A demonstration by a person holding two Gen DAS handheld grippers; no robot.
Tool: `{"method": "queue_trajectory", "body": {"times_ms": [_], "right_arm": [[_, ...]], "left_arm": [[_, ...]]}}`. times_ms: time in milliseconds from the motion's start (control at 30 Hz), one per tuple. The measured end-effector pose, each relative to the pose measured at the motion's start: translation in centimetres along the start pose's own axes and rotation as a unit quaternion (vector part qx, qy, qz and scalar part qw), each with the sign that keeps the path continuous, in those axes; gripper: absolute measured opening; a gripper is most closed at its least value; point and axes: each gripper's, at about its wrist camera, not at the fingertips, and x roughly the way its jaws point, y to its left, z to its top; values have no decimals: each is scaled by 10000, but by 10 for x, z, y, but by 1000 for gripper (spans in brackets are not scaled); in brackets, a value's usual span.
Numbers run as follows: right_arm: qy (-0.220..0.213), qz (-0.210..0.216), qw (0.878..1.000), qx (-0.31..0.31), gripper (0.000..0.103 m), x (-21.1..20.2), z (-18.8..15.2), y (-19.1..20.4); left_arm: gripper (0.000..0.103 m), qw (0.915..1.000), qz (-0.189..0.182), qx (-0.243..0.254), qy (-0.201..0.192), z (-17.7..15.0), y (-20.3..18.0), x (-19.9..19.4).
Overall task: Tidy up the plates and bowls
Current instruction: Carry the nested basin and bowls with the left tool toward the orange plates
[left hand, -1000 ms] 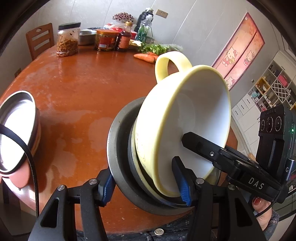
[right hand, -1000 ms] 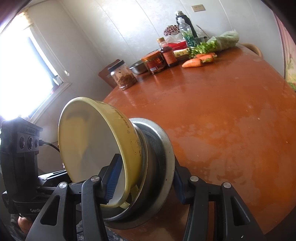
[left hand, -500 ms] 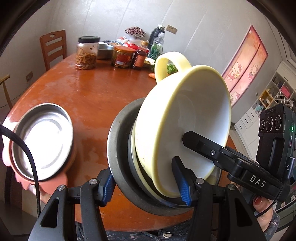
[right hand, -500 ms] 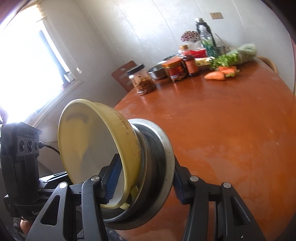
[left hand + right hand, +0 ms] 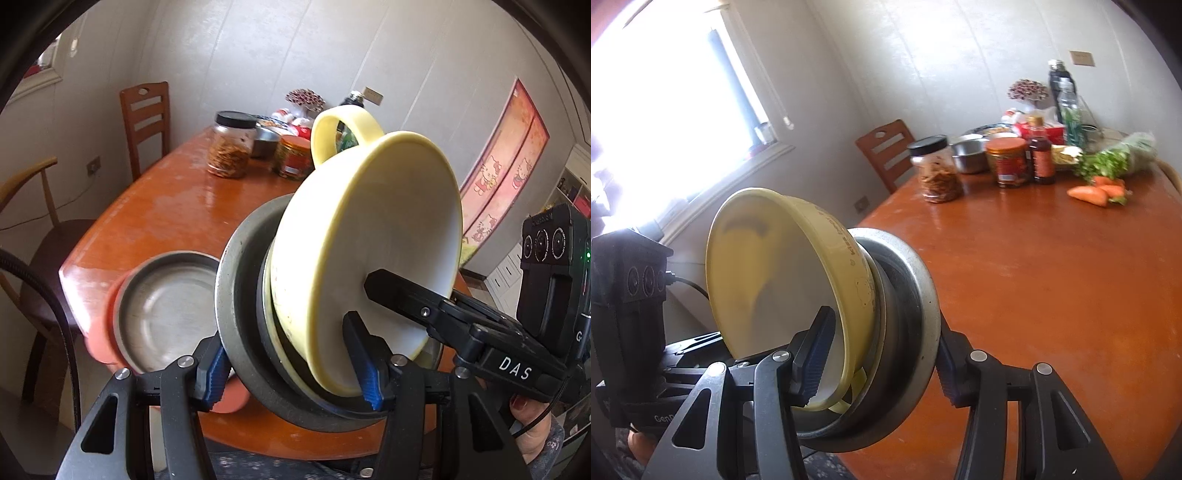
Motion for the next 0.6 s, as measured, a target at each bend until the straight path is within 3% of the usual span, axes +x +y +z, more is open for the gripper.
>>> {"method": "queue_trajectory", "body": {"times_ms": [600], "right_arm": [[217, 309, 9984, -430, 52, 59, 29, 63]], "left_arm": [[57, 9987, 305, -310, -262, 11, 59, -33]]}}
